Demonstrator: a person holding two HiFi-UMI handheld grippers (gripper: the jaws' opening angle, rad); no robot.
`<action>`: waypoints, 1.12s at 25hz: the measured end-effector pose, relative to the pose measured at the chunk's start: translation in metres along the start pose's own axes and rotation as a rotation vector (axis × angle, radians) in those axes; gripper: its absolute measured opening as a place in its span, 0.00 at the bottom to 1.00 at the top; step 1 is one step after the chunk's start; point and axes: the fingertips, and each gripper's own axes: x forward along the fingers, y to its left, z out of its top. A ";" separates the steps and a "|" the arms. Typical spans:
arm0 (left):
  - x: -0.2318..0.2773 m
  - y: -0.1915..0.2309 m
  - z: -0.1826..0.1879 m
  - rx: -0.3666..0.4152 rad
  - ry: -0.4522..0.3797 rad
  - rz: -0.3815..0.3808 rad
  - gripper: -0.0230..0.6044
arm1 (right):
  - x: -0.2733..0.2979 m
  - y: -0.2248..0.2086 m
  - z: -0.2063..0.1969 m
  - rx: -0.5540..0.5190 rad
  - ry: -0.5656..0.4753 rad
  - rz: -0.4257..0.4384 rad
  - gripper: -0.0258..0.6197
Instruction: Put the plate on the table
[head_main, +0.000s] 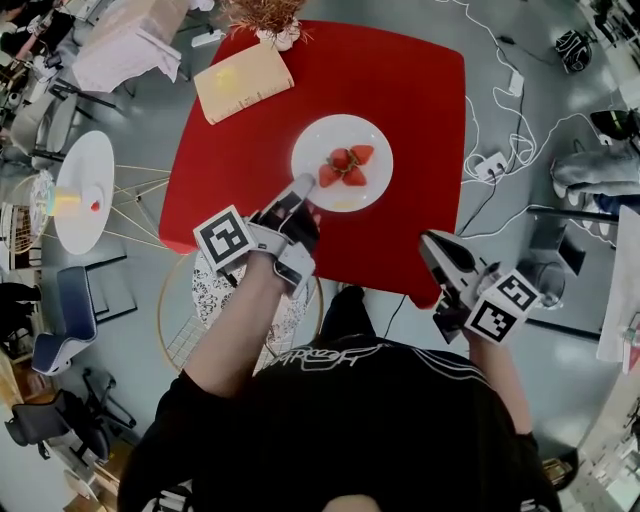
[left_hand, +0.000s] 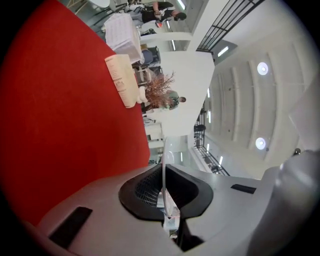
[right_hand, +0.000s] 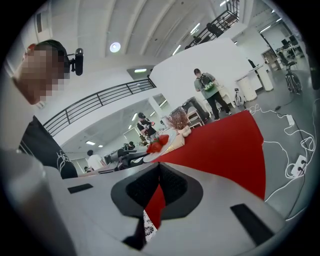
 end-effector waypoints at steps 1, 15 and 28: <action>0.003 0.005 0.003 -0.006 -0.006 0.000 0.06 | 0.001 -0.002 -0.001 0.003 0.005 0.000 0.05; 0.021 0.082 0.018 0.005 -0.035 0.162 0.06 | 0.035 -0.020 -0.023 0.011 0.041 0.033 0.05; 0.022 0.134 0.019 -0.021 -0.040 0.311 0.06 | 0.031 -0.030 -0.038 0.070 0.049 0.034 0.05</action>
